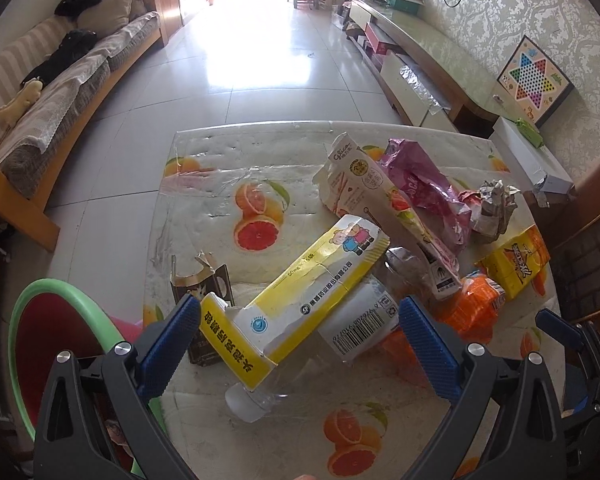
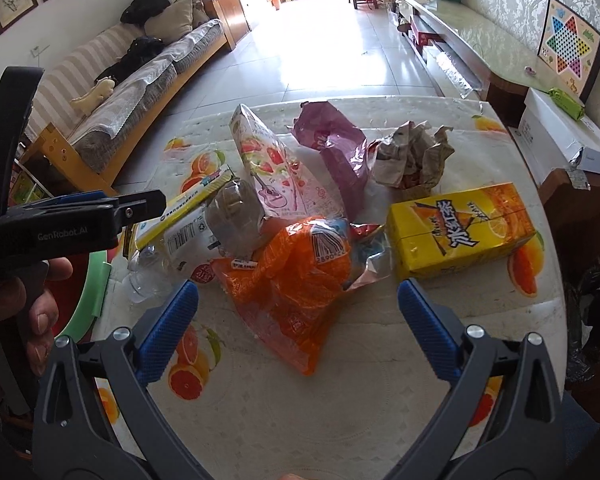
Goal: Collect trash
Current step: 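Grasp the yellow-white medicine box with the left tool while the right tool grasps the orange snack bag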
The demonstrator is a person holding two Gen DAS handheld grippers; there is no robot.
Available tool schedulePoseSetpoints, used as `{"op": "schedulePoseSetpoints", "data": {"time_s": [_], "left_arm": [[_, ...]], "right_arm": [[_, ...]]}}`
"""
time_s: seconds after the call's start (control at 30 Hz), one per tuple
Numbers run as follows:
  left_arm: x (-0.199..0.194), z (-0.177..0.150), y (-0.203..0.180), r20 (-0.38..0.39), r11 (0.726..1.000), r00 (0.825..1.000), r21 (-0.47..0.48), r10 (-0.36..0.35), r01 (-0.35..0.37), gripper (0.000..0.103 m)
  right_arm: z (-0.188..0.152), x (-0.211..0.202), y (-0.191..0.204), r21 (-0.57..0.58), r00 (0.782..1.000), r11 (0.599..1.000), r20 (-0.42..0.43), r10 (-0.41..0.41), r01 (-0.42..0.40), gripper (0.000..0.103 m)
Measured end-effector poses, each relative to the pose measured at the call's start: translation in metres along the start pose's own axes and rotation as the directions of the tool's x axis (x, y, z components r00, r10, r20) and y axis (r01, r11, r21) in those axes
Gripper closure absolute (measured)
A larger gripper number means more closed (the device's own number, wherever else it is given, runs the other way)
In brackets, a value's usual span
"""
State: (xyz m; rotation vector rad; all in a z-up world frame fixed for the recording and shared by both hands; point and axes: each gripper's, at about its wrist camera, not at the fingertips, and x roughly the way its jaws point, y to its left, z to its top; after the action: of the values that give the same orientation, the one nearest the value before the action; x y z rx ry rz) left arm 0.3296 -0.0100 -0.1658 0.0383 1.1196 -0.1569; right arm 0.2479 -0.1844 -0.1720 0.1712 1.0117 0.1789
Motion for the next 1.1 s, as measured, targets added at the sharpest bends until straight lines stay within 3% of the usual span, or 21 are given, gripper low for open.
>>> {"op": "schedulePoseSetpoints", "data": {"time_s": [0.27, 0.47, 0.6, 0.67, 0.7, 0.73, 0.87, 0.93, 1.1], "left_arm": [[0.042, 0.011, -0.002, -0.087, 0.997, 0.996, 0.07, 0.019, -0.013, 0.008], [0.056, 0.017, 0.006, -0.086, 0.998, 0.996, 0.063, 0.018, -0.013, 0.009], [0.061, 0.024, 0.012, -0.087, 0.999, 0.996, 0.042, -0.006, 0.009, 0.025], [0.063, 0.027, 0.013, -0.093, 0.999, 0.996, 0.048, 0.002, 0.003, 0.038], [0.067, 0.028, 0.01, -0.105, 0.998, 0.994, 0.064, 0.008, -0.001, 0.053], [0.07, 0.027, 0.009, -0.117, 0.997, 0.993, 0.075, 0.003, 0.006, 0.059], [0.066, 0.024, 0.004, -0.089, 0.995, 0.996, 0.101, 0.023, -0.014, 0.062], [0.058, 0.024, 0.005, -0.059, 0.996, 0.998, 0.086, 0.02, -0.015, 0.07], [0.03, 0.03, 0.012, 0.023, 0.999, 1.0, 0.047, 0.002, -0.003, 0.071]], "right_arm": [[0.003, 0.035, -0.003, 0.048, 0.998, 0.999, -0.051, 0.025, -0.023, 0.004], [0.004, 0.049, -0.002, 0.072, 0.997, 0.997, -0.062, 0.036, -0.031, 0.005], [0.005, 0.055, -0.001, 0.072, 0.997, 0.997, -0.063, 0.032, -0.028, 0.017], [0.005, 0.059, -0.001, 0.071, 0.997, 0.997, -0.07, 0.035, -0.03, 0.032], [0.005, 0.061, -0.001, 0.069, 0.996, 0.997, -0.077, 0.039, -0.033, 0.042], [0.005, 0.063, 0.0, 0.068, 0.995, 0.997, -0.086, 0.047, -0.041, 0.051], [0.004, 0.06, 0.001, 0.057, 0.996, 0.997, -0.077, 0.054, -0.05, 0.053], [0.004, 0.056, 0.0, 0.058, 0.996, 0.997, -0.066, 0.056, -0.052, 0.054], [0.003, 0.039, -0.004, 0.056, 0.998, 0.997, -0.033, 0.051, -0.049, 0.054]]}}
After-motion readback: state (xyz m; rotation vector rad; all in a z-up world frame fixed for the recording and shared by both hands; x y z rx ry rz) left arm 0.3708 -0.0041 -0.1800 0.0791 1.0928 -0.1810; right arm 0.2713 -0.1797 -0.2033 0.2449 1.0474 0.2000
